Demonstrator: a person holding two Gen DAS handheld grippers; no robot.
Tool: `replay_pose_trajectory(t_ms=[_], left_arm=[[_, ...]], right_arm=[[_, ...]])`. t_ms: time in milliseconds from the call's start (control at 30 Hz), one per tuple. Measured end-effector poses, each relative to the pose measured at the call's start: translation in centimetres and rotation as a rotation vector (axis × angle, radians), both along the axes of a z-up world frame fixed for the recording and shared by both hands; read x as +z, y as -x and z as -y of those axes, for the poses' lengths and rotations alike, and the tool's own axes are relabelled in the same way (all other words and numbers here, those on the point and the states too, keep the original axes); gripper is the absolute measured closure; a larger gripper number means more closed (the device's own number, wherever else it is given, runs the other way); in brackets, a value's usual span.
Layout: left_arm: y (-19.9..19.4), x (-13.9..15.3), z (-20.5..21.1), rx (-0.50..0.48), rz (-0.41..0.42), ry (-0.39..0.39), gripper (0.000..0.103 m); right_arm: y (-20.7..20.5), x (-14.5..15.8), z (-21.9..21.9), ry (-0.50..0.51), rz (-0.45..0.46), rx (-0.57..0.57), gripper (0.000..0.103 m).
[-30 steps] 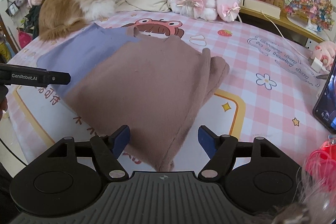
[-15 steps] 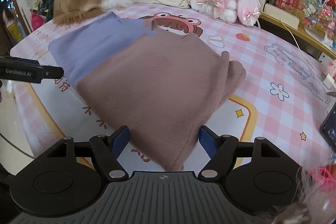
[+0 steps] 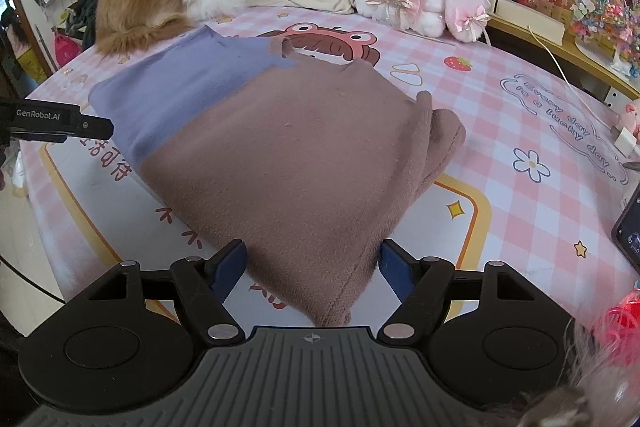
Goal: Fold clothes
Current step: 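Grasp the sweater hem with the right gripper while the left gripper grasps the lavender hem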
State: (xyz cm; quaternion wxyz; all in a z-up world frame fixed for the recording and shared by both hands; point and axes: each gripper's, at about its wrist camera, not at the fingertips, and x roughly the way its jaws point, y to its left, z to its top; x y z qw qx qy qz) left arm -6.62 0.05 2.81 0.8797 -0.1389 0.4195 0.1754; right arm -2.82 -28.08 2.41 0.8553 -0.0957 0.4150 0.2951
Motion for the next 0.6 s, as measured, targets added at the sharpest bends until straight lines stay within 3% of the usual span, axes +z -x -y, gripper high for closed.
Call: replay_pose_trajectory(t_ms=[167, 367, 600], left_arm=[[0.6, -0.3, -2.1, 0.090, 0.008, 0.087, 0.013], [1.1, -0.7, -5.5, 0.198, 0.079, 0.257, 0.014], [1.6, -3.1, -10.1, 0.416, 0.212, 0.554, 0.017]], right_arm=[[0.2, 0.1, 0.2, 0.001, 0.007, -0.012, 0.032], [0.5, 0.2, 0.5, 0.000, 0.010, -0.048, 0.032], [0.4, 0.0, 1.0, -0.031, -0.008, -0.108, 0.032]])
